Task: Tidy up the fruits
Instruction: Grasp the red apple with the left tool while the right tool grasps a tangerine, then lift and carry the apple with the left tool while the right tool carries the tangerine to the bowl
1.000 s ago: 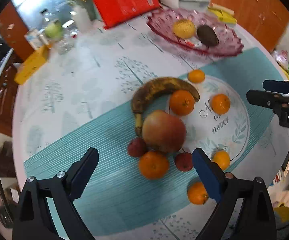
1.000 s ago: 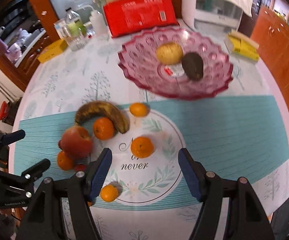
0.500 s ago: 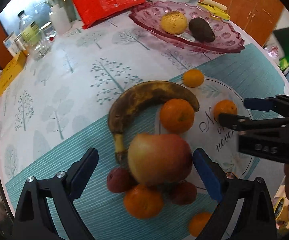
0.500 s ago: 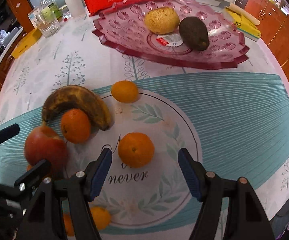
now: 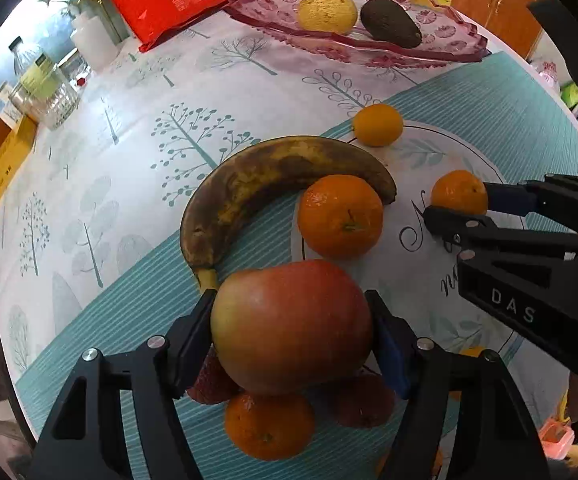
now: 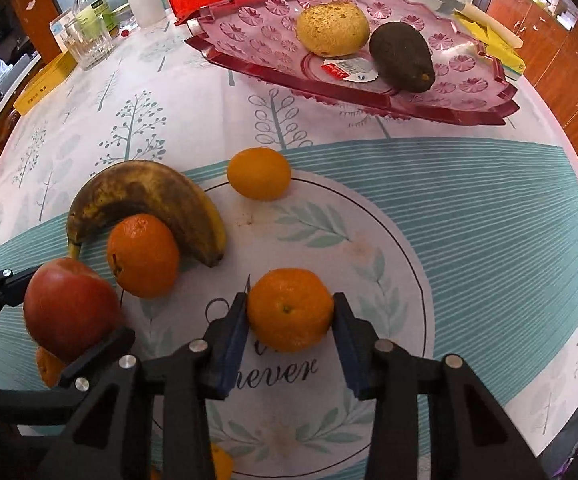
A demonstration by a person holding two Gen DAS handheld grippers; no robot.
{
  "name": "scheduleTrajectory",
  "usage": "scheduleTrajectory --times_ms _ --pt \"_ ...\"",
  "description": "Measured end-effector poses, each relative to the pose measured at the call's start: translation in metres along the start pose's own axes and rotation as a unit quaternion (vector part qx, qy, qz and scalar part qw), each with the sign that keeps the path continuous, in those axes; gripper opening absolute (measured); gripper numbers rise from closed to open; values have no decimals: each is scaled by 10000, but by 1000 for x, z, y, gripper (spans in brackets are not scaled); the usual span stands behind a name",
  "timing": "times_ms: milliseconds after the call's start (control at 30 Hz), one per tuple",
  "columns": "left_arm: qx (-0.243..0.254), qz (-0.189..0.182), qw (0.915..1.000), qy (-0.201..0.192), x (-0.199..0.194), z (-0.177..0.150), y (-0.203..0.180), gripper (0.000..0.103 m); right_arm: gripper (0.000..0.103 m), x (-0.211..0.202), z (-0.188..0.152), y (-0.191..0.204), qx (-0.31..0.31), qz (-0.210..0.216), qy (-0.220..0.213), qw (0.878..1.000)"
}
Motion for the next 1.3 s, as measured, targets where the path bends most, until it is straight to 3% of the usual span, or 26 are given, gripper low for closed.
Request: scheduleTrajectory --times_ms 433,967,1300 --pt "-446 -81 9990 -43 -16 -2 13 69 40 -30 -23 -3 155 67 -61 9998" --pt "-414 -461 9933 -977 -138 -1 -8 69 40 -151 -15 -23 47 -210 -891 9958" --pt "-459 -765 9779 -1893 -234 53 -19 69 40 -267 35 -42 -620 -860 -1698 9798"
Point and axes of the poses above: each gripper's, at about its wrist camera, not at the fingertips, and x roughly the way its jaws point, y to its left, z to its top, the point moved 9 cm from there along x, roughly the way its jaws point, and after that the axes turned 7 degrees about -x, right-handed, at the moved point
